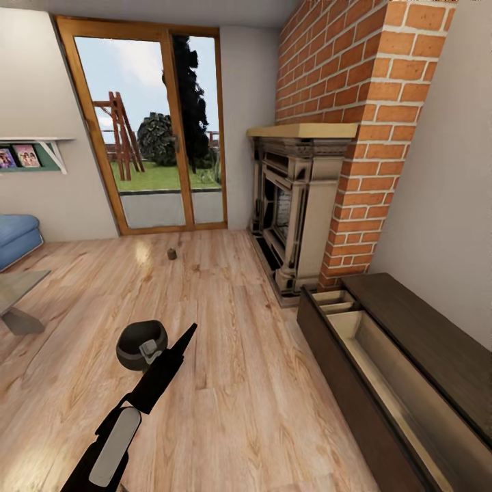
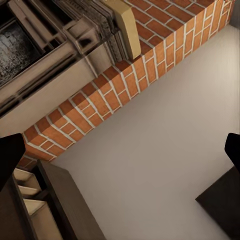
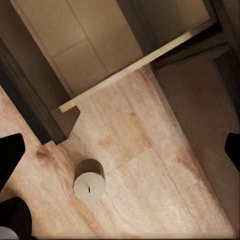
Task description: Place each of the two pumpkins and all three candles from the living room inside a cabinet in the living room (use any cabinet), then make sure every cabinet is closed, and position the cauldron so it is next to a table in the living room.
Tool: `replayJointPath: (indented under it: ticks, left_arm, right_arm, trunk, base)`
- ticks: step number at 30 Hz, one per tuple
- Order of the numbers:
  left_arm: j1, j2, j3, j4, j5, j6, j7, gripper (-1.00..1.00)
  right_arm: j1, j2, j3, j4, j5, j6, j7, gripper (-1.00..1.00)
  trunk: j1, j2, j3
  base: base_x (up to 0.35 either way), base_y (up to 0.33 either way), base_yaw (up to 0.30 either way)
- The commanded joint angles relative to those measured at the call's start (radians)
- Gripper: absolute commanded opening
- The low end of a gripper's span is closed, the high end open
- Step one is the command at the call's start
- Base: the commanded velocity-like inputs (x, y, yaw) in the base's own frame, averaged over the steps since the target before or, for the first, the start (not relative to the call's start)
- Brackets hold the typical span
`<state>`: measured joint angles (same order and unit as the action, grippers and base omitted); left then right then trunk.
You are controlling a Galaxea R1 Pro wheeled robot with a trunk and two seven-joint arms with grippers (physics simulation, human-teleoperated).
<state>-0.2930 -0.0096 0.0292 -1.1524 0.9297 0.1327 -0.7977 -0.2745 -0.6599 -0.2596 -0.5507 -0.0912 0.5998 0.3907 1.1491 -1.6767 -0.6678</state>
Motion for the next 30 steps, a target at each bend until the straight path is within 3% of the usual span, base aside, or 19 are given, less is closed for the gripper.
replayJointPath:
  ticks: [1,4,10,19,23,30]
  left_arm:
    - [0.000,-0.001,-0.001,0.002,0.000,-0.002,0.000,1.00]
    - [0.000,-0.002,0.002,0.010,0.005,-0.006,-0.005,1.00]
    - [0.000,0.001,0.002,0.009,0.007,-0.008,-0.012,1.00]
    - [0.000,0.002,0.002,0.011,0.008,-0.007,-0.012,1.00]
    - [0.000,0.000,-0.001,0.012,0.008,-0.007,-0.012,1.00]
    - [0.000,-0.002,-0.003,0.013,0.008,-0.007,-0.011,1.00]
  right_arm:
    - [0.000,0.001,0.000,0.013,0.000,-0.011,0.000,1.00]
    - [0.000,0.003,0.002,0.054,0.008,-0.046,-0.001,1.00]
    - [0.000,0.023,0.004,0.112,0.079,-0.129,-0.001,1.00]
    - [0.000,0.049,0.005,0.135,0.087,-0.145,-0.002,1.00]
    - [0.000,0.074,0.005,0.150,0.093,-0.153,-0.001,1.00]
    - [0.000,0.119,0.005,0.179,0.159,-0.186,-0.001,1.00]
  trunk:
    - [-0.004,0.007,0.003]
    - [-0.015,0.028,0.013]
    - [-0.015,0.028,0.013]
    - [-0.015,0.028,0.013]
    - [-0.015,0.028,0.013]
    - [-0.015,0.028,0.013]
  base:
    - [-0.010,-0.002,0.000]
    - [-0.005,-0.001,0.000]
    - [0.000,0.000,0.000]
    - [0.000,0.000,0.000]
    - [0.000,0.000,0.000]
    - [0.000,0.000,0.000]
